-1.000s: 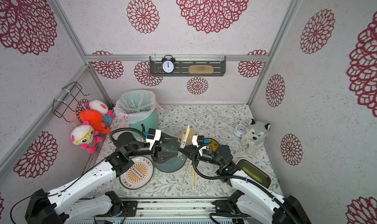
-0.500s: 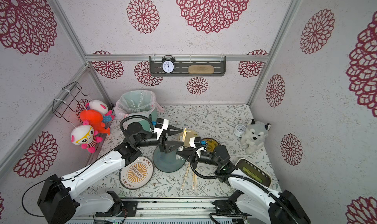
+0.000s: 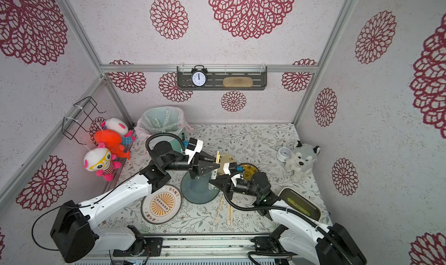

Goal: Remove the packaging of disposable chopsticks
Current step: Remove the packet bag from the disposable chopsticks.

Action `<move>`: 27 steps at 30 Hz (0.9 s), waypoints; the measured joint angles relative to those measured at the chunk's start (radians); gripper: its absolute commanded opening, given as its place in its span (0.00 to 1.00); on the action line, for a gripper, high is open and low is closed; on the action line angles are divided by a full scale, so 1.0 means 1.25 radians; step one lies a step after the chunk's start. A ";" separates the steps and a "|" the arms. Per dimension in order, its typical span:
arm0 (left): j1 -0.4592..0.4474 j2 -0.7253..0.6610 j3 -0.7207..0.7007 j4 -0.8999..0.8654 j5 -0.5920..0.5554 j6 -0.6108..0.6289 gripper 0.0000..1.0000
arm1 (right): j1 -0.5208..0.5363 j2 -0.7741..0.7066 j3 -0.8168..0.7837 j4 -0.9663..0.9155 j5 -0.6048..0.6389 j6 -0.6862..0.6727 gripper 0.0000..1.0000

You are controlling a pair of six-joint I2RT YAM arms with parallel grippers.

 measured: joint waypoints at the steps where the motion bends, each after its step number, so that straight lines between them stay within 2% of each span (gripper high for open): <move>1: -0.003 0.000 -0.010 0.001 -0.001 0.000 0.25 | 0.000 -0.003 -0.001 -0.003 0.003 0.000 0.00; 3: -0.009 0.000 -0.035 0.005 -0.002 -0.001 0.24 | 0.000 -0.007 -0.002 -0.007 0.010 -0.001 0.00; 4: -0.013 0.003 -0.056 0.007 -0.002 -0.005 0.21 | 0.000 -0.010 -0.002 -0.009 0.014 -0.001 0.00; 7: -0.027 0.017 -0.099 0.027 -0.005 -0.010 0.00 | -0.002 -0.012 -0.002 -0.029 0.024 -0.001 0.00; 16: -0.028 -0.013 -0.156 0.047 -0.045 -0.011 0.00 | 0.003 -0.004 -0.002 -0.063 0.019 -0.001 0.00; 19: -0.025 -0.022 -0.172 0.067 -0.054 -0.022 0.00 | 0.008 -0.002 -0.002 -0.060 0.021 0.000 0.38; 20: -0.013 -0.022 -0.183 0.079 -0.056 -0.032 0.00 | 0.007 -0.003 -0.002 -0.056 0.025 0.001 0.45; 23: 0.033 -0.011 -0.208 0.098 -0.049 -0.057 0.00 | 0.005 -0.021 -0.005 -0.057 0.045 -0.005 0.53; 27: 0.056 0.002 -0.213 0.095 -0.042 -0.064 0.00 | 0.002 -0.082 -0.030 -0.069 0.072 -0.008 0.53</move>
